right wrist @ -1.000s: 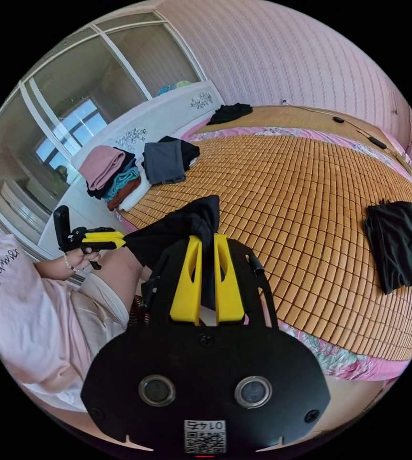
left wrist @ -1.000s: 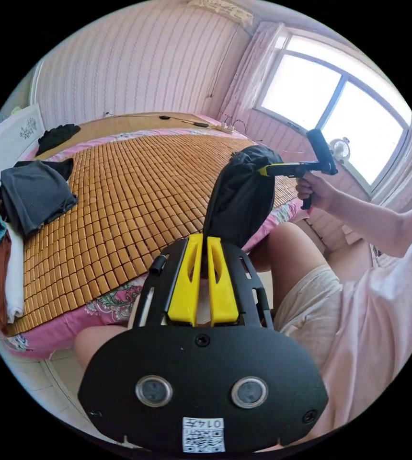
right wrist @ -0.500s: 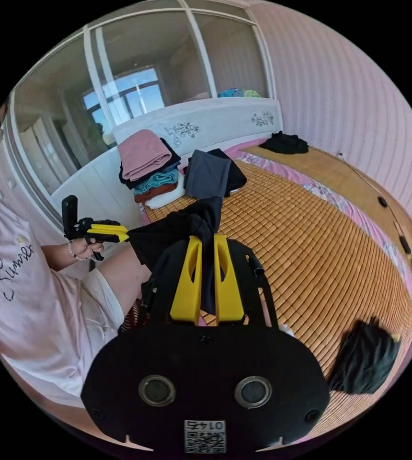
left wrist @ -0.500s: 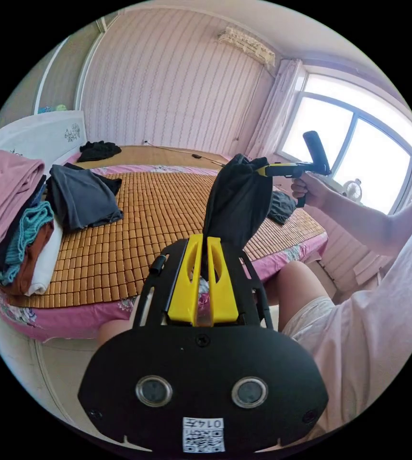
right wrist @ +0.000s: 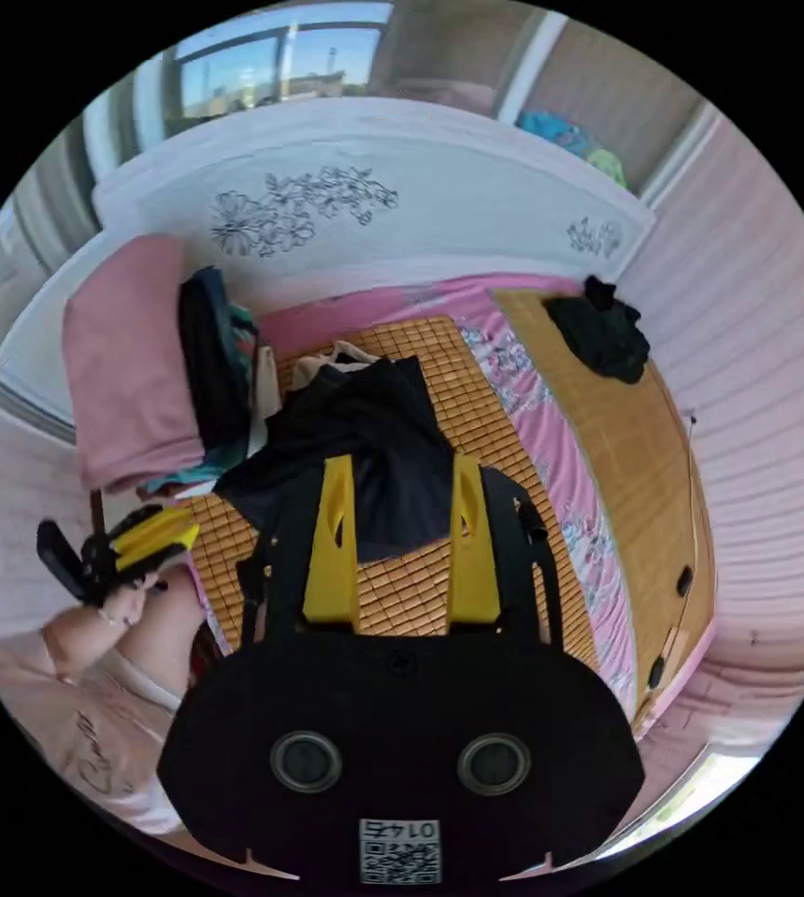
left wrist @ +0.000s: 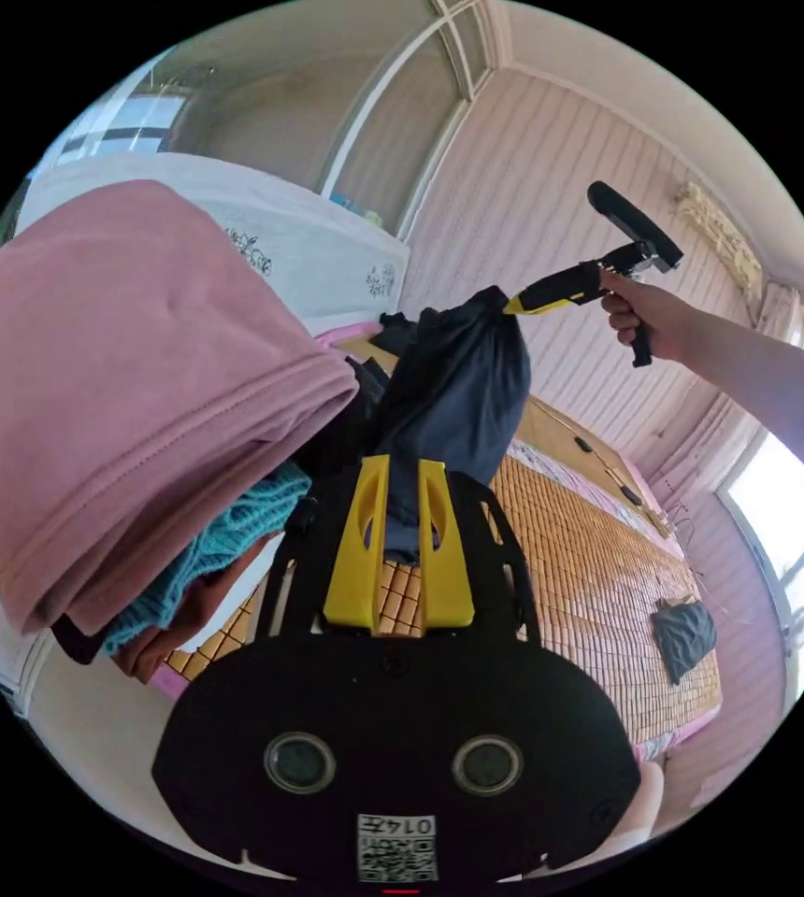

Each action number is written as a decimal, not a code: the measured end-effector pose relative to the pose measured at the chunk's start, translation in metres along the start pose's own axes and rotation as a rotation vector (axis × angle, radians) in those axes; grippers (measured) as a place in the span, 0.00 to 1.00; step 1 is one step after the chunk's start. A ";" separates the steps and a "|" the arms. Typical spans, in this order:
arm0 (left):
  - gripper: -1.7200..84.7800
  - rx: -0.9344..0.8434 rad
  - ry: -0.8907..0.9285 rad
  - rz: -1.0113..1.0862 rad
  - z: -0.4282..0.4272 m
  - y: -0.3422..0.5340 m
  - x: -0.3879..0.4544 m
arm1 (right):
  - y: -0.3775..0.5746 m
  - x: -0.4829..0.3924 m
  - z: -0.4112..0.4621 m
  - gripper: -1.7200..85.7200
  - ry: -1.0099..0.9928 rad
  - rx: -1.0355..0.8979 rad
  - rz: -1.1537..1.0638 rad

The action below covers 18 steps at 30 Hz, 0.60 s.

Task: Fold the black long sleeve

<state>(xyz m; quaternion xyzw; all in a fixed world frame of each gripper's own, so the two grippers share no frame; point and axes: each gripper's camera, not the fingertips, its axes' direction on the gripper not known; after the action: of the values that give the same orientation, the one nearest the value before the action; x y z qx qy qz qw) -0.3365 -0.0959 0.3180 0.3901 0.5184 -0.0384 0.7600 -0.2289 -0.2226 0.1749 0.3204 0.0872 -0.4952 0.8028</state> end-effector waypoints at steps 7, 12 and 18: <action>0.08 -0.129 0.121 0.127 0.004 0.065 0.017 | 0.134 -0.026 0.116 0.22 -0.302 -0.022 0.102; 0.08 -0.302 0.232 0.272 -0.002 0.129 0.060 | 0.365 -0.045 0.153 0.18 -0.353 -0.157 0.409; 0.08 -0.440 0.460 0.418 0.000 0.167 0.135 | 0.599 -0.070 0.081 0.12 -0.167 -0.106 0.888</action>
<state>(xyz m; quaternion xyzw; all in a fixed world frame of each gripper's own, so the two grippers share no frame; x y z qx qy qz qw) -0.1969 0.0665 0.2996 0.3135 0.5805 0.3183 0.6808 0.2320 -0.0372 0.5269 0.2440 -0.0985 -0.1219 0.9570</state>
